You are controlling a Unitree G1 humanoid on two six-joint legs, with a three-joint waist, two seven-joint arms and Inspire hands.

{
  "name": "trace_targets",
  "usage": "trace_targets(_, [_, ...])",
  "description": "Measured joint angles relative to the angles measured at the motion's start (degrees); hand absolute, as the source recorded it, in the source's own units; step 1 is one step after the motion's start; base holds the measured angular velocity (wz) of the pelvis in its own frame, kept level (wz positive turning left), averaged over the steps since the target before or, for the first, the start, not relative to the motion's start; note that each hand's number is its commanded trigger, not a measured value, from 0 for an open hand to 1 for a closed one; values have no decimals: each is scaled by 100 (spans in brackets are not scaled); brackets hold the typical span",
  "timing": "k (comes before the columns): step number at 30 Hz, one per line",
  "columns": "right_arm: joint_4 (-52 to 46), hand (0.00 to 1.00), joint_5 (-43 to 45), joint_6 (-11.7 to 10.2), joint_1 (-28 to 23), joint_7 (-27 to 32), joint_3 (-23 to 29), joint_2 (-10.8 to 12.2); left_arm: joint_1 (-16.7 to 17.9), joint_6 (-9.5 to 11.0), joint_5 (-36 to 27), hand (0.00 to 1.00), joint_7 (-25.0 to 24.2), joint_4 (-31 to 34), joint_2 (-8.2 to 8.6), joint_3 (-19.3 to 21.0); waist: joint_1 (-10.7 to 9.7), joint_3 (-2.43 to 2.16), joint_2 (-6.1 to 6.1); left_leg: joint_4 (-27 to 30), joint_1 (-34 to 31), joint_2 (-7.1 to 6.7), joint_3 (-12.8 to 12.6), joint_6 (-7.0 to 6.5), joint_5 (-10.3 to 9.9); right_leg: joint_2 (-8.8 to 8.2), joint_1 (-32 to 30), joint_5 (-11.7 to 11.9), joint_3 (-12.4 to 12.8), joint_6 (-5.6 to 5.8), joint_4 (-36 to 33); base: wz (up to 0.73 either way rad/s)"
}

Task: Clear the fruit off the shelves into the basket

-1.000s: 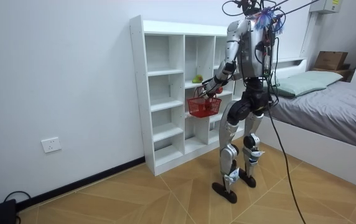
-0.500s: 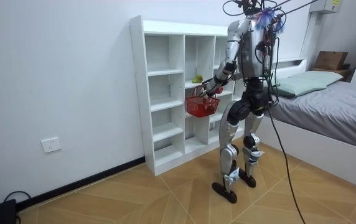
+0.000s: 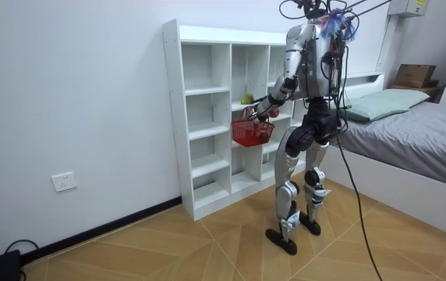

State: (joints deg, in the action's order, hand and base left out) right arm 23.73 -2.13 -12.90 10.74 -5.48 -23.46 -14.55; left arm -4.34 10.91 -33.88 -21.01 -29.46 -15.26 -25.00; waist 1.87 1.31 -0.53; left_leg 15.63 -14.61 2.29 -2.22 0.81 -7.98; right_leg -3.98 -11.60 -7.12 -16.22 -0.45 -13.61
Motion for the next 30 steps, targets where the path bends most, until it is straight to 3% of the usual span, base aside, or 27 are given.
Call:
trace_targets(4, [-195,0,297,47,-122,105,-180,-19,89,-6,344,100,-55,-199,-5,57,173,-1,3,-63,180,-20,3,-1,0,-3,167,-17,21,23,22,4])
trace_targets(12, [-648,0,558,48,-122,101,-228,-85,629,-7,1108,100,81,-499,-10,589,212,-32,67,-229,475,-23,-30,4,42,9,402,-35,46,29,100,-2])
trace_targets(16, [-1271,0,437,32,-222,97,-13,-174,948,-7,1446,100,175,-496,20,887,296,-55,232,-362,729,-5,-118,7,41,50,599,-39,170,34,200,-10])
trace_targets(20, [-1420,0,406,9,-232,43,91,-194,1044,-5,1482,100,208,-502,21,970,318,-109,384,-402,860,4,-138,17,33,64,736,-32,178,38,261,-3])
trace_targets(24, [-1586,0,369,-7,-229,53,316,-243,1067,-4,1485,100,303,-553,22,984,328,-93,415,-416,867,2,-140,16,33,64,736,-32,184,40,260,0])
trace_targets(30, [-1591,0,490,-24,-150,172,618,-379,1064,-5,1776,100,303,-594,7,1139,322,-19,569,-426,774,5,-130,21,37,72,633,-31,189,38,252,0])
